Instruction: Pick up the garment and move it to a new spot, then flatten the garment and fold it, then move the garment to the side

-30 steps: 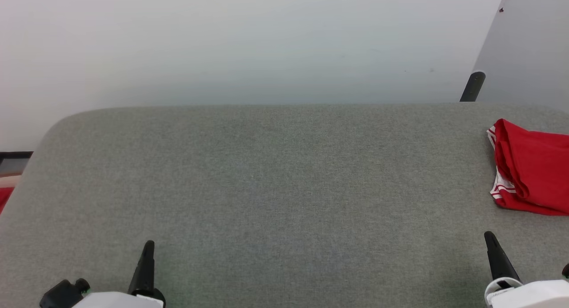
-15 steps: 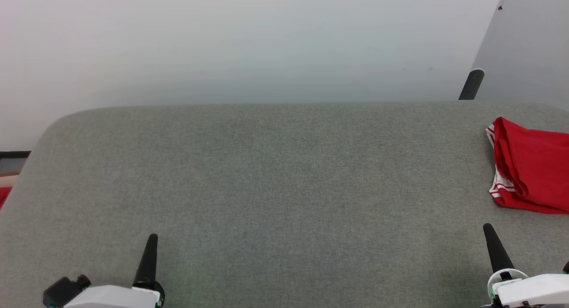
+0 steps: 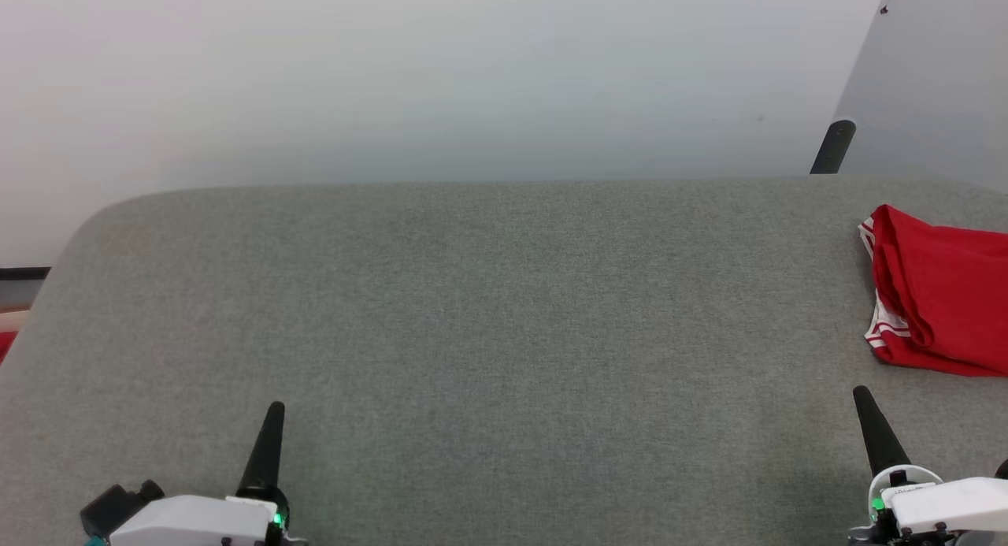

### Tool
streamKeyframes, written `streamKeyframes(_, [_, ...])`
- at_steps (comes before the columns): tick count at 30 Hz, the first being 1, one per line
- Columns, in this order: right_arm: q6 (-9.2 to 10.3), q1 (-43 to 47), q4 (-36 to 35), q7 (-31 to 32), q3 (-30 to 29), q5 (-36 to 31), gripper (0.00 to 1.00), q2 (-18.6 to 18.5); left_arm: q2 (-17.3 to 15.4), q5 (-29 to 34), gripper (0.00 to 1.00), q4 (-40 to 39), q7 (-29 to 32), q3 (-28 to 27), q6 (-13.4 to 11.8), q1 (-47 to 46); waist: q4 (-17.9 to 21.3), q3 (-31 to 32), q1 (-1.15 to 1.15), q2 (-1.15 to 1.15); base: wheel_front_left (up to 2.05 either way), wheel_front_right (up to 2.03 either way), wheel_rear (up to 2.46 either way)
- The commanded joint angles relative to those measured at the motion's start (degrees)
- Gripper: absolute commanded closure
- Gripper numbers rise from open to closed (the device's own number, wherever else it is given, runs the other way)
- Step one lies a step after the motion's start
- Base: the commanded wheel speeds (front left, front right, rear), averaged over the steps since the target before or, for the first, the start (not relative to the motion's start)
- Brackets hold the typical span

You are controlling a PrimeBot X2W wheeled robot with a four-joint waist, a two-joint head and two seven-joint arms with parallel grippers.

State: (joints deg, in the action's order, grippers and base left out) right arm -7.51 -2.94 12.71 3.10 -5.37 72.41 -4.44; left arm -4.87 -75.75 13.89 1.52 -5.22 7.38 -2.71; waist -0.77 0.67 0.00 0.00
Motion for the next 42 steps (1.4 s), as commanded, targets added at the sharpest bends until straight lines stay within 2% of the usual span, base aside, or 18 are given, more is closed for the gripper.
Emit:
streamKeyframes(1, [0.01,-0.9,-0.1,0.4,-0.4,1.6,1.00,0.1,0.0,-1.2,1.00,-0.2,0.4,-0.3,0.1,-1.1,0.0,0.0,0.00,0.00,0.00,0.00,0.00])
streamKeyframes(42, [0.01,-3.6,1.3,3.4,-1.2,19.3,1.00,1.6,2.0,-16.2,1.00,0.2,5.0,-1.4,0.2,-3.7,0.7,-0.8,0.00,0.00,0.00,0.00,0.00])
